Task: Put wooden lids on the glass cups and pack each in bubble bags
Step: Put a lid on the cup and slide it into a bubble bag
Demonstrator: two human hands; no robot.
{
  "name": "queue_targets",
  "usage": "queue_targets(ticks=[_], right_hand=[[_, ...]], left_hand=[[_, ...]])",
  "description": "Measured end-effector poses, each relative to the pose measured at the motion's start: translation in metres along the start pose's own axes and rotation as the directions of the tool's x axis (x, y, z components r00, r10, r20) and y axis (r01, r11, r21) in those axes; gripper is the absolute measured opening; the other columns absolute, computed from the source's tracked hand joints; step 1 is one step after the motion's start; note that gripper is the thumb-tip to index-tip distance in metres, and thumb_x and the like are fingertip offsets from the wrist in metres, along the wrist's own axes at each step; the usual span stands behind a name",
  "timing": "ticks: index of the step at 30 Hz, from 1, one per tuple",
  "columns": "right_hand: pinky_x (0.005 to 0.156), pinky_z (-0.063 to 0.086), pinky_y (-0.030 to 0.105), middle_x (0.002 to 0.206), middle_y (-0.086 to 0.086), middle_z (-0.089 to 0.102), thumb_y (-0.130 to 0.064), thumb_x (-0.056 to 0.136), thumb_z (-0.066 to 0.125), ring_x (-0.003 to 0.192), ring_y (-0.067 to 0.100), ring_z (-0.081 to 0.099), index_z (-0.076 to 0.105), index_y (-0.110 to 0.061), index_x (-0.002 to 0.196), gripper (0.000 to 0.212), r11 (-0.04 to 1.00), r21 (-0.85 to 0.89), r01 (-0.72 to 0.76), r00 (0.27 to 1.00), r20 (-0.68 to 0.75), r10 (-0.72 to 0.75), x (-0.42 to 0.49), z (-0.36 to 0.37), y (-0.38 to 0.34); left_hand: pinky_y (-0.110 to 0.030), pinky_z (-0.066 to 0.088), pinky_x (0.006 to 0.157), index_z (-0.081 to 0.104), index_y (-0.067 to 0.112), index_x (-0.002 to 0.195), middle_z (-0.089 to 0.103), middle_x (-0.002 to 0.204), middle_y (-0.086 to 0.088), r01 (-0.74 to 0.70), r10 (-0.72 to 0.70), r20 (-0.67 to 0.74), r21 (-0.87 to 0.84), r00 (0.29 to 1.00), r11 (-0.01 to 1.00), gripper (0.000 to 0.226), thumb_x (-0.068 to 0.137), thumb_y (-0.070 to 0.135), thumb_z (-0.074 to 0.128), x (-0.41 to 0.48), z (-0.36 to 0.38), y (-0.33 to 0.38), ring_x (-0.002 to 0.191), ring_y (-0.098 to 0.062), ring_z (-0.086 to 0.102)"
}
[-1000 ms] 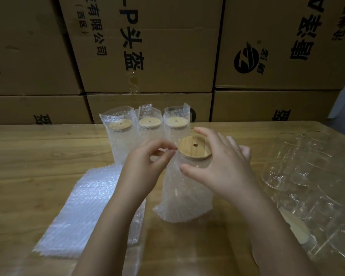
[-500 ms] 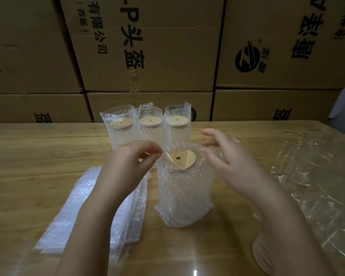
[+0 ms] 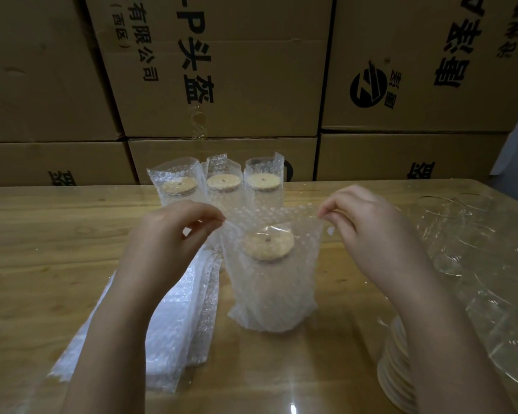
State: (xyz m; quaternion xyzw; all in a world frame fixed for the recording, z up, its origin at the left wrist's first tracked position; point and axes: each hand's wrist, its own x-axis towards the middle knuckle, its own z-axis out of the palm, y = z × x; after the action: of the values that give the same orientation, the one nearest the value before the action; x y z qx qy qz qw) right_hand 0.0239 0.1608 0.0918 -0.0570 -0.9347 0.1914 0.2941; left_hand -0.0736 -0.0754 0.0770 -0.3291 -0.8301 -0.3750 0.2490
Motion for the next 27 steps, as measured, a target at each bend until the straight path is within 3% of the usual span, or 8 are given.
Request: queue_targets(ticks=[5,10,14,17,22,25,27], right_hand=[[0.079,0.047,0.042,0.100,-0.012,0.062,-0.019,0.095,0.055,0.090,0.014,0.057,0.068,-0.025,0.093,0.015,0.999,0.027,0.035,0.993,-0.113,-0.032,-0.0011,-0.0008,-0.0020],[0.088,0.038,0.034,0.102,-0.015,0.062,-0.022,0.097,0.051,0.099,0.012,0.055,0.067,-0.028,0.096,0.017,0.999,-0.045,0.008,1.000,-0.016,-0.009,0.0003,0.0028,-0.0011],[0.089,0.047,0.038,0.095,-0.023,0.058,-0.021,0.096,0.053,0.095,0.007,0.057,0.064,-0.028,0.097,0.014,0.999,0.038,-0.013,0.998,0.061,0.011,0.0003,0.0019,0.0013],[0.082,0.053,0.035,0.095,-0.026,0.058,-0.028,0.093,0.058,0.092,-0.003,0.056,0.063,-0.034,0.098,0.010,0.995,0.104,-0.007,0.989,0.147,-0.008,-0.0002,0.0011,0.0017],[0.079,0.054,0.035,0.090,-0.024,0.059,-0.042,0.087,0.054,0.089,-0.004,0.055,0.064,-0.034,0.087,0.013,0.993,0.116,-0.013,0.984,0.176,-0.008,0.0008,0.0014,0.0002],[0.076,0.054,0.035,0.089,-0.023,0.059,-0.041,0.089,0.053,0.084,-0.004,0.056,0.065,-0.033,0.087,0.015,0.993,0.116,-0.021,0.985,0.174,0.000,0.0014,0.0017,-0.0006],[0.075,0.054,0.036,0.089,-0.022,0.061,-0.037,0.092,0.055,0.083,-0.002,0.057,0.067,-0.032,0.088,0.013,0.993,0.114,-0.023,0.989,0.146,0.006,0.0015,0.0013,0.0001]], left_hand=[[-0.046,0.054,0.063,0.072,0.022,0.092,0.070,0.086,0.010,0.008,-0.008,-0.100,-0.005,0.995,1.000,0.013,0.088,0.011,0.067,0.0007,0.0026,-0.0006,0.077,-0.018,0.066],[-0.045,0.053,0.066,0.073,0.026,0.091,0.070,0.088,0.011,0.044,-0.040,-0.072,0.051,0.997,0.998,0.012,0.087,0.016,0.067,0.0003,0.0022,0.0008,0.077,-0.013,0.065],[-0.043,0.054,0.067,0.072,0.026,0.091,0.068,0.090,0.016,0.046,-0.045,-0.036,0.030,0.998,0.998,0.011,0.088,0.018,0.065,-0.0001,0.0023,0.0023,0.080,-0.002,0.062],[-0.040,0.055,0.067,0.068,0.027,0.095,0.063,0.098,0.018,0.037,-0.037,0.009,0.019,0.999,0.999,0.011,0.089,0.026,0.060,0.0000,0.0031,0.0014,0.084,0.003,0.061],[-0.018,0.051,0.068,0.063,0.041,0.100,0.054,0.113,0.024,-0.008,0.013,0.158,-0.028,0.987,1.000,0.015,0.090,0.033,0.054,-0.0011,0.0033,0.0037,0.099,0.004,0.057],[-0.022,0.052,0.070,0.066,0.041,0.094,0.055,0.112,0.024,0.000,0.002,0.202,-0.011,0.979,1.000,0.014,0.087,0.044,0.053,-0.0010,0.0033,0.0018,0.098,0.001,0.057],[-0.030,0.054,0.071,0.069,0.036,0.092,0.059,0.107,0.022,0.009,-0.009,0.190,0.001,0.982,1.000,0.030,0.088,0.059,0.051,0.0000,0.0014,0.0002,0.090,-0.001,0.061]])
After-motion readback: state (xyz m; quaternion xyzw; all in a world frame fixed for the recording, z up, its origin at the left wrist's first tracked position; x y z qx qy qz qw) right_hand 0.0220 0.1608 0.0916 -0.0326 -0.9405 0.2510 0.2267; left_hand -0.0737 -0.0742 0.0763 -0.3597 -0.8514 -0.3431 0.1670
